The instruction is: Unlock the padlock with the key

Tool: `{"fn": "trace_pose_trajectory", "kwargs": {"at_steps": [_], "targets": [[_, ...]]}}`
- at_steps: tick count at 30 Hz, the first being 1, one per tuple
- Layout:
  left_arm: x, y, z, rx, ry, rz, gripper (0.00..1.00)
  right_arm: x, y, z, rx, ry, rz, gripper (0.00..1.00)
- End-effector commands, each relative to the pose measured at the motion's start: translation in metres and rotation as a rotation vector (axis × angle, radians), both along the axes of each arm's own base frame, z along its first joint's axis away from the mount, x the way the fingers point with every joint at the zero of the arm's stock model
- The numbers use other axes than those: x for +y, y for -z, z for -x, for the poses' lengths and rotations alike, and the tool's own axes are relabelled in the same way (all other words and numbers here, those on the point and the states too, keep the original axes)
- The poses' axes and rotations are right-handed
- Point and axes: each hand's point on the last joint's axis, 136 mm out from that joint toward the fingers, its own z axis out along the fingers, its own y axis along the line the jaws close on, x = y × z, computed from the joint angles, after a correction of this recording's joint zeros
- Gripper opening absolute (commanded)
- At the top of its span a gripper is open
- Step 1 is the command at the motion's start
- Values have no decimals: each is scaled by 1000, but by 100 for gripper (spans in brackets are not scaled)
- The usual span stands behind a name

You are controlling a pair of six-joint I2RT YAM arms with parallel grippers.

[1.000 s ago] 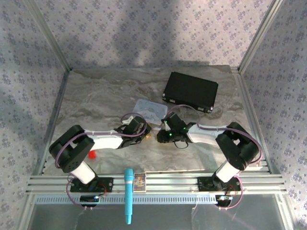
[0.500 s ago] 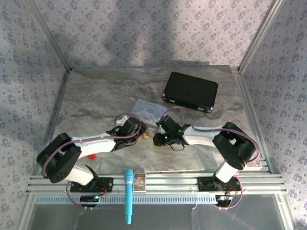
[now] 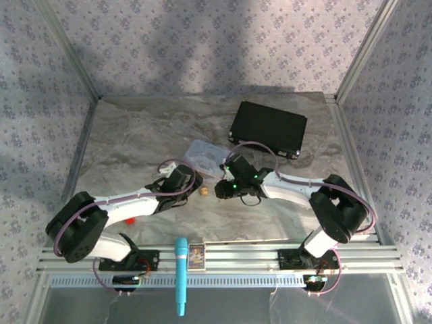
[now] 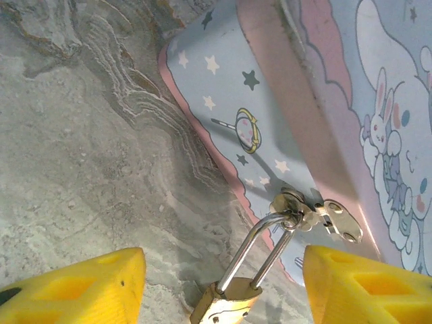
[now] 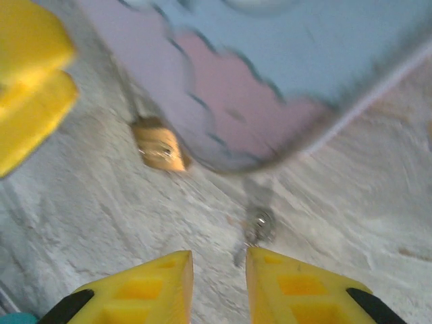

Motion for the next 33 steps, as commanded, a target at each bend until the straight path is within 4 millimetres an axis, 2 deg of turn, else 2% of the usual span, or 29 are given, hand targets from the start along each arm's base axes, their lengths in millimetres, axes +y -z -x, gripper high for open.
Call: {"fn": "trace_pose_trajectory", "kwargs": {"at_steps": [1, 3, 7, 10, 14, 17, 24, 33], "targets": [[0, -13, -2, -33, 23, -35, 65, 7, 1, -7, -3, -44, 17, 28], [0, -14, -1, -36, 25, -32, 65, 6, 6, -14, -19, -22, 47, 28], [3, -14, 1, -38, 19, -28, 65, -14, 14, -39, -39, 99, 99, 28], [2, -14, 1, -38, 23, -22, 65, -20, 8, -56, -95, 123, 117, 28], [-2, -13, 4, -27, 37, -3, 65, -24, 2, -65, -145, 80, 180, 28], [-2, -12, 7, -23, 38, 15, 65, -22, 3, -57, -125, 39, 177, 28], [5, -12, 9, -32, 23, 3, 62, -4, 10, -26, -84, -26, 151, 28], [4, -13, 11, -27, 24, 21, 61, 8, 30, -23, -67, -30, 161, 28]]}}
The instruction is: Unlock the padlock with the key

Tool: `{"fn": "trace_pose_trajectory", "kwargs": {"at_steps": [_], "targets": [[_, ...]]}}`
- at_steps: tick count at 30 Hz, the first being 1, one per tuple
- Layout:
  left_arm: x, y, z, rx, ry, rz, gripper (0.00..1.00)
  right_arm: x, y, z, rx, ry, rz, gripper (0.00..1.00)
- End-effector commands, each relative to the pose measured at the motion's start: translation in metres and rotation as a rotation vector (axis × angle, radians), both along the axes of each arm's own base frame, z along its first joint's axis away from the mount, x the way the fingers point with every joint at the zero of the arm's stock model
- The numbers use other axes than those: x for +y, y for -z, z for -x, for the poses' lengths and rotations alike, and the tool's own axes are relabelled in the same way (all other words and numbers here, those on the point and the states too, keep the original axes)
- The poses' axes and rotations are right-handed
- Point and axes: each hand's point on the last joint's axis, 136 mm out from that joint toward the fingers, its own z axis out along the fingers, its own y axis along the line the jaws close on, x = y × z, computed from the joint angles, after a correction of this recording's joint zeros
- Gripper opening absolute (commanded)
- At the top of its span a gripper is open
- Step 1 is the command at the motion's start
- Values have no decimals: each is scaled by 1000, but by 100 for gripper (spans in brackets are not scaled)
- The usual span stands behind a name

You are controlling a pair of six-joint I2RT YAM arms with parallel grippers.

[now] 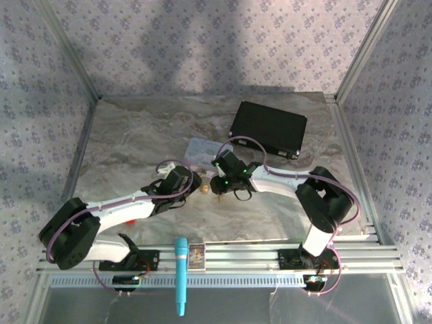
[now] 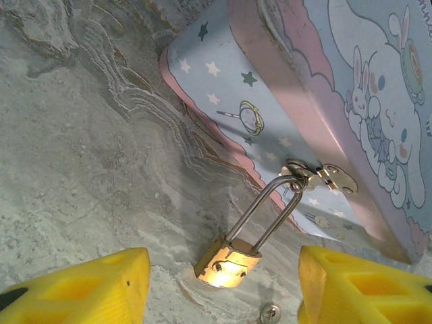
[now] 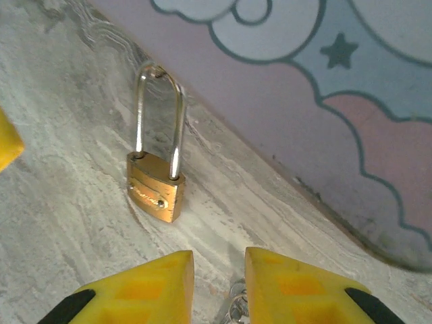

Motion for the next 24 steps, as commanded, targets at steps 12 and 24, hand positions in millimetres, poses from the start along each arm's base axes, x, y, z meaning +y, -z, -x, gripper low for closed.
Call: {"fn": "trace_pose_trajectory", "kwargs": {"at_steps": [12, 24], "targets": [[8, -1, 5, -5, -24, 1, 57, -9, 36, 19, 85, 11, 72, 25], [1, 8, 3, 24, -26, 20, 57, -23, 33, 46, 136, 15, 77, 23]]}}
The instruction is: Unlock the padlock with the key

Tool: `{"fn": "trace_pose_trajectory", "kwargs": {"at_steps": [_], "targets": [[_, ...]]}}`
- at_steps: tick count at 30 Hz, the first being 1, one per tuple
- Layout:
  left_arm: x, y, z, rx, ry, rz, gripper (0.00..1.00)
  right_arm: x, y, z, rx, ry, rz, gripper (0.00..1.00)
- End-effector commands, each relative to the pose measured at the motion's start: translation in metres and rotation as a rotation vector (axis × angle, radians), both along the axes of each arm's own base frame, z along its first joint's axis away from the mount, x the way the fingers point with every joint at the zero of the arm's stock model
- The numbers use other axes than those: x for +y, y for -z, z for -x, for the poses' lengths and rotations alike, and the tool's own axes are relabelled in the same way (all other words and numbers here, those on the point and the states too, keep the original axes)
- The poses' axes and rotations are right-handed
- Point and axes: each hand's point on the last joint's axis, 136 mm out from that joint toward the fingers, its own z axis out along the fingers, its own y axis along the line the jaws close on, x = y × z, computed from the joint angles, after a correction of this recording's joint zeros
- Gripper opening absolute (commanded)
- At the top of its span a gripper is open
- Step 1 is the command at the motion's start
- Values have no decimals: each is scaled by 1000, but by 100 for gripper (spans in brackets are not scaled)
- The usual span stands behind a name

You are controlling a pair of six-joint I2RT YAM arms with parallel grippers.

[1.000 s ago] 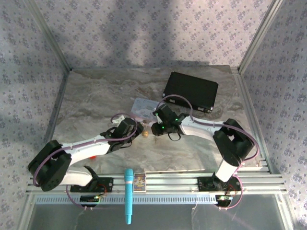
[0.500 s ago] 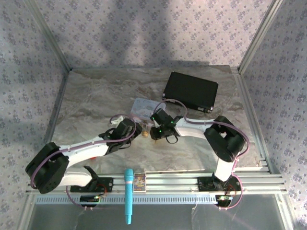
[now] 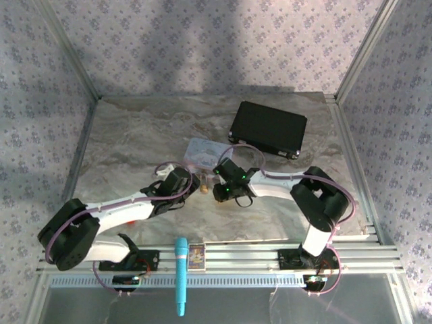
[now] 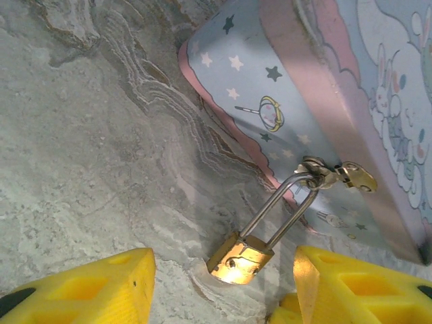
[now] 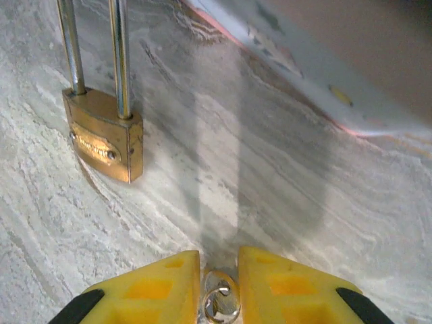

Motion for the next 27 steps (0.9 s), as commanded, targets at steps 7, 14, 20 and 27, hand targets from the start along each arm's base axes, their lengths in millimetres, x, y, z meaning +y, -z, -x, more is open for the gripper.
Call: {"fn": "trace_pose_trajectory", "kwargs": {"at_steps": [7, 14, 20, 27], "targets": [[-5, 6, 0, 18, -7, 21, 57, -4, 1, 44, 104, -39, -22, 23], [-6, 5, 1, 20, -2, 29, 57, -17, -19, 24, 59, -7, -46, 24], [0, 5, 2, 13, -19, 31, 57, -2, -25, 15, 40, -68, -65, 25], [6, 3, 6, 9, -32, 24, 57, 25, -7, 23, 72, -155, -31, 24]]}}
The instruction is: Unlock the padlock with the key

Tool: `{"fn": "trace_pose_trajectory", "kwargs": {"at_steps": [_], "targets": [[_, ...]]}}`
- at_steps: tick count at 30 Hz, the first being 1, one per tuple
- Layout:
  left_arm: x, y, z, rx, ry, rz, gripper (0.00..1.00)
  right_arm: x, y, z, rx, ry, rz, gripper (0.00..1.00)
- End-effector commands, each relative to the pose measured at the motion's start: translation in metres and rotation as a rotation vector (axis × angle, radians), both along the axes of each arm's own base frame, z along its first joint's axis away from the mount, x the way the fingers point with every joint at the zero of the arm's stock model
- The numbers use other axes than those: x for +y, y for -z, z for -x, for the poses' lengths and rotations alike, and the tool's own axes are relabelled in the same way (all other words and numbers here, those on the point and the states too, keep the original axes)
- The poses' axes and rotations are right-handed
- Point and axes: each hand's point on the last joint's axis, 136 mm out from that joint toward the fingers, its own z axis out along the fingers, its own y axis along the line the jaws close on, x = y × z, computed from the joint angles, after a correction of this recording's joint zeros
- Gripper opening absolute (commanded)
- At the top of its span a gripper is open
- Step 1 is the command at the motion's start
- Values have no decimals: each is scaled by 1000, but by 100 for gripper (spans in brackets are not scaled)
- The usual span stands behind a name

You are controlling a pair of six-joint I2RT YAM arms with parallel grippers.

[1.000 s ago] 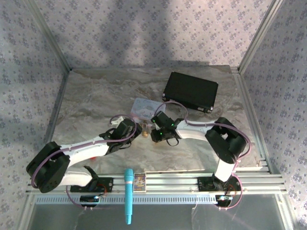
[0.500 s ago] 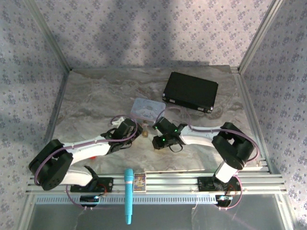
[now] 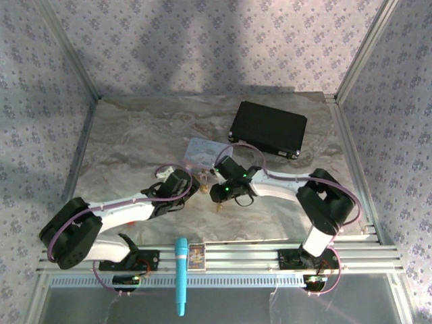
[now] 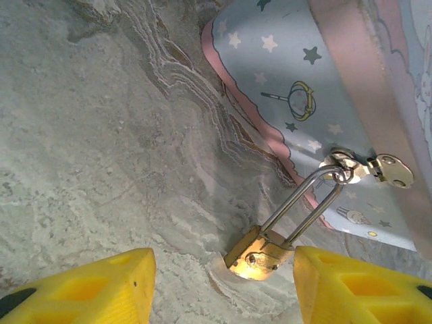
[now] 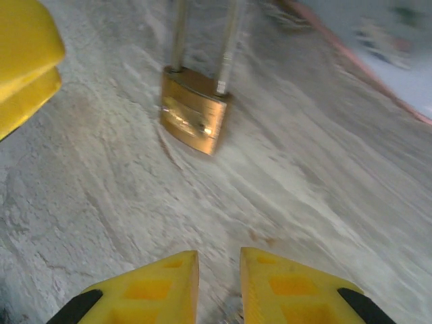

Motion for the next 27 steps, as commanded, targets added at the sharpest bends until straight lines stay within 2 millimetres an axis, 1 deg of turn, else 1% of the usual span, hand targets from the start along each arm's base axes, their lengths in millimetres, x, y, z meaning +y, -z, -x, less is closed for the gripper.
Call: {"fn": "trace_pose_trajectory", "kwargs": {"at_steps": [1, 3, 5, 10, 12, 18, 21, 23, 25, 27], "targets": [[6, -7, 0, -18, -26, 7, 57, 4, 16, 9, 41, -44, 41, 24], [7, -8, 1, -20, -28, 5, 57, 1, 23, 11, 52, -38, 65, 24], [8, -8, 2, -20, -30, 3, 57, -8, 28, 15, 58, -37, 101, 22], [8, -8, 1, -22, -32, 1, 57, -31, 31, 25, 75, -14, 132, 22], [8, -7, 1, -22, -31, 0, 57, -36, 31, 32, 84, -19, 129, 21], [5, -5, 0, -16, -25, 4, 57, -41, 32, 51, 135, -47, 75, 20], [4, -4, 1, -11, -24, 5, 57, -44, 33, 57, 156, -42, 69, 20], [4, -4, 1, -11, -22, 8, 57, -45, 32, 65, 173, -47, 58, 20], [4, -4, 2, -13, -22, 8, 57, -46, 28, 74, 159, -79, 52, 20], [3, -6, 1, -16, -22, 7, 57, -49, 23, 76, 123, -100, 67, 20]]}}
